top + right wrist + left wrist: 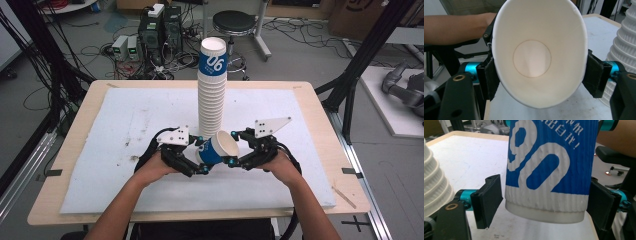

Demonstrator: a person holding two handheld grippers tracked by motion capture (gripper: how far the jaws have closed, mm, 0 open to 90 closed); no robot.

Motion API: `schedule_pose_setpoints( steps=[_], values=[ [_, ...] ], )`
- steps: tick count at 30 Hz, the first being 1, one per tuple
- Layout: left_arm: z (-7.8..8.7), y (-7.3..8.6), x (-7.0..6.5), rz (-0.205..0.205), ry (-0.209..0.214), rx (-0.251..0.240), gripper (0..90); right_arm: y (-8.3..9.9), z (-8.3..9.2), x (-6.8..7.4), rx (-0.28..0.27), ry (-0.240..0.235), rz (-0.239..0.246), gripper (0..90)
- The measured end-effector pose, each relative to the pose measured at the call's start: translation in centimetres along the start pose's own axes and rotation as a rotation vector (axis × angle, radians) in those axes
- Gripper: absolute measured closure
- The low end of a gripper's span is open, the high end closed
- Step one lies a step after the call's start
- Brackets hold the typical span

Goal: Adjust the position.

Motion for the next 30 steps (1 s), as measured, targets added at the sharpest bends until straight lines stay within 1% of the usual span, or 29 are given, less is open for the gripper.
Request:
schedule_pose_setpoints(
  steps=[3,4,5,6,7,9,10,11,12,13,14,15,16,17,18,19,20,21,22,23,25,26,27,28,29,30],
  values=[
    [0.1,-0.1,0.0,-0.008,-0.012,0.004,20.1,0.0,0.0,-0.1,0.001,0.006,0.002,26.7],
    [0.1,-0.1,0.0,-0.011,-0.013,0.007,20.6,0.0,0.0,-0.1,0.020,0.013,0.005,26.6],
    [0.1,-0.1,0.0,-0.014,-0.011,0.008,20.6,0.0,0.0,-0.1,0.020,0.013,0.005,26.6],
    [0.1,0.0,0.0,-0.025,-0.001,0.014,28.2,0.0,0.0,-0.1,0.031,0.022,0.005,26.5],
    [0.0,0.0,-0.1,-0.036,0.009,0.017,28.2,0.0,0.0,-0.1,0.031,0.022,0.005,26.5],
    [-0.2,0.1,-0.2,-0.030,0.013,0.024,29.7,-0.1,-0.1,-0.1,0.028,0.018,-0.002,26.2],
    [-0.3,0.1,-0.2,-0.022,0.022,0.011,29.8,-0.2,-0.1,0.0,0.020,0.017,-0.011,23.2],
    [-0.3,0.1,-0.2,-0.022,0.022,0.011,29.8,-0.2,-0.1,0.0,0.020,0.017,-0.011,23.2],
    [-0.3,-0.1,-0.2,-0.016,0.025,-0.014,29.8,-0.3,-0.1,-0.1,0.006,0.025,-0.015,21.6],
    [-0.2,-0.2,-0.1,-0.006,0.025,-0.031,29.8,-0.4,-0.1,-0.1,-0.019,0.021,-0.033,19.5],
    [-0.2,-0.3,0.0,0.006,0.017,-0.061,29.9,-0.7,0.0,-0.2,-0.065,0.033,-0.066,18.4],
    [-0.2,-0.3,0.0,0.006,0.017,-0.061,29.9,-0.7,0.0,-0.2,-0.065,0.033,-0.066,18.4],
    [-0.2,-0.4,0.1,0.011,0.016,-0.073,30.0,-1.0,0.0,-0.3,-0.090,0.053,-0.069,18.3],
    [-0.2,-0.4,0.1,0.015,0.016,-0.091,30.0,-1.0,0.0,-0.3,-0.090,0.053,-0.069,18.3],
    [-0.1,-0.6,0.1,0.024,0.023,-0.122,30.1,-1.2,0.2,-0.3,-0.121,0.051,-0.084,18.3],
    [-0.1,-0.6,0.1,0.024,0.023,-0.122,30.1,-1.2,0.2,-0.3,-0.121,0.051,-0.084,18.3],
    [-0.1,-0.7,0.2,0.038,0.032,-0.152,30.1,-1.5,0.5,-0.3,-0.157,0.045,-0.098,18.3],
    [-0.1,-0.7,0.2,0.038,0.032,-0.152,30.1,-1.5,0.5,-0.3,-0.157,0.045,-0.098,18.3],
    [-0.1,-0.7,0.1,0.042,0.035,-0.158,30.1,-1.6,0.7,-0.3,-0.175,0.036,-0.104,18.3],
    [-0.3,-0.7,0.1,0.041,0.034,-0.152,30.1,-1.6,0.7,-0.3,-0.175,0.036,-0.104,18.3],
    [-0.6,-0.5,0.0,0.036,0.028,-0.128,30.0,-1.6,0.7,-0.3,-0.159,0.041,-0.075,19.6],
    [-0.8,-0.4,0.0,0.033,0.021,-0.115,29.5,-1.4,0.6,-0.3,-0.133,0.050,-0.050,21.7],
    [-0.9,-0.4,0.0,0.036,0.011,-0.099,29.5,-1.4,0.6,-0.3,-0.133,0.050,-0.050,21.7],
    [-1.1,-0.3,0.0,0.038,0.006,-0.085,28.2,-1.2,0.6,-0.3,-0.097,0.056,-0.035,23.2],
    [-1.2,-0.2,0.0,0.036,-0.013,-0.067,28.2,-1.2,0.6,-0.3,-0.097,0.056,-0.035,23.2],
    [-1.2,-0.1,0.0,0.032,-0.042,-0.042,21.1,-1.1,0.6,-0.4,-0.074,0.070,-0.031,23.9]
  ],
)
Point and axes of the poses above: each handheld gripper's, and its own axes: z roughly backward along the jaws, y roughly out of its underside, x roughly to its left, the point moved 7 cm from there along -z, roughly forward along the jaws, and after that the axes turned 7 degrees about x, right-handed, at the moved point
